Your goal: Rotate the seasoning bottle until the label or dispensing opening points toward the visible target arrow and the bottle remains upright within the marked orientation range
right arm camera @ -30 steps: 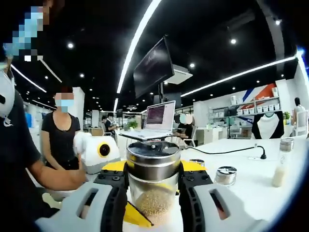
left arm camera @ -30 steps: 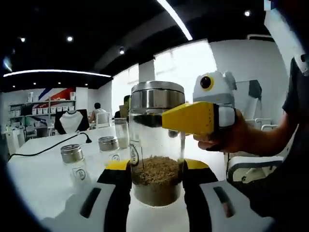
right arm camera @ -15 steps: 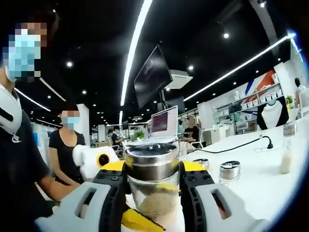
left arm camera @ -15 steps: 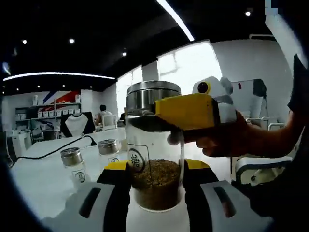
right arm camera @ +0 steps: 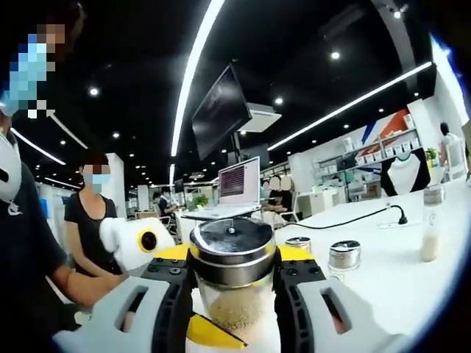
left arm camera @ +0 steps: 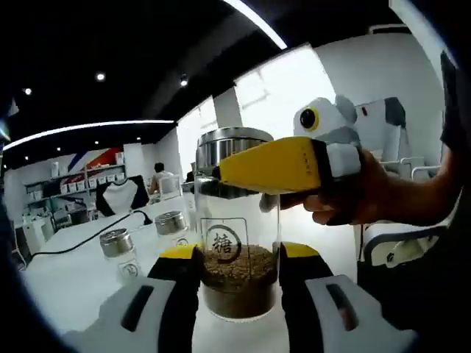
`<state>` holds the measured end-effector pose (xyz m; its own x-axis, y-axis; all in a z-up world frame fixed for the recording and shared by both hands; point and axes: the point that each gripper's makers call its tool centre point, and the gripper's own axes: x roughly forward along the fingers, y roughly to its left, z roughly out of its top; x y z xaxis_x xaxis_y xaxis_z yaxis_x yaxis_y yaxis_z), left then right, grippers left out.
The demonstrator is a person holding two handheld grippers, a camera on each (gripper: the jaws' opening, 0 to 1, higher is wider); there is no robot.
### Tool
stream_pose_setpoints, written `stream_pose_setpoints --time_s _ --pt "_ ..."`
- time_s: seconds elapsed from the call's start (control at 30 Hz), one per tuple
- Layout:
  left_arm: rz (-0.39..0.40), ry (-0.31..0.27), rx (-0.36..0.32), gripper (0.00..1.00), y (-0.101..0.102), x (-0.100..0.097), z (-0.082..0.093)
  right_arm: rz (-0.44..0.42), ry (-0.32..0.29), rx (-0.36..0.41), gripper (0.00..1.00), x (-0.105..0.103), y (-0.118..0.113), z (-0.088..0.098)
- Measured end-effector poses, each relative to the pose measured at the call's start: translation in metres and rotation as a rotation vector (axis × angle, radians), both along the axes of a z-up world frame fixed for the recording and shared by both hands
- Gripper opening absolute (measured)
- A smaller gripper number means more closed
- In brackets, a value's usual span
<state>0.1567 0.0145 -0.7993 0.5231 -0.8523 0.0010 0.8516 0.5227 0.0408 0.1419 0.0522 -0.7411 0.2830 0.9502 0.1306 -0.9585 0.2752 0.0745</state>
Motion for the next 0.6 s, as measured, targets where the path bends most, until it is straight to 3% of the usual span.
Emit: stream_pose_setpoints --time_s 0.1,0.2,0.23,0.3,0.37,0.4,0.43,0.47,0.53,0.6 --pt "-0.091 -0.040 -0.019 0.45 -0.005 -0.011 0.004 0.082 -0.064 -0.025 0.40 -0.016 0.003 0.005" --pt "-0.158 -0.010 -0.039 0.45 -0.007 -0.020 0.004 0.140 -0.051 -0.046 0.40 -0.022 0.004 0.005" --pt "-0.149 -0.008 -0.042 0.45 -0.006 -0.019 0.005 0.143 -0.045 -0.046 0.40 -0.022 0.005 0.005" --pt "-0.093 -0.011 -0.035 0.44 -0.006 -0.015 0.005 0.109 -0.015 -0.029 0.41 -0.016 0.005 0.004" --pt "0.016 -0.014 -0.032 0.44 -0.005 -0.005 0.006 0.030 -0.016 0.019 0.41 -0.006 0.005 0.008" --pt "0.068 -0.034 -0.022 0.44 -0.003 0.000 0.007 0.002 -0.032 0.030 0.41 -0.003 0.005 0.009" --pt "0.165 -0.093 0.002 0.44 0.002 0.008 0.010 -0.060 -0.029 0.060 0.41 0.003 0.004 0.011" --pt "0.189 -0.102 0.011 0.43 0.003 0.010 0.009 -0.077 -0.023 0.068 0.42 0.004 0.004 0.011" --pt "0.318 -0.137 0.101 0.43 0.011 0.019 0.005 -0.175 0.022 0.076 0.42 0.016 0.003 0.006" --pt "0.363 -0.127 0.101 0.43 0.016 0.023 0.002 -0.244 0.063 0.086 0.40 0.023 0.000 0.002"
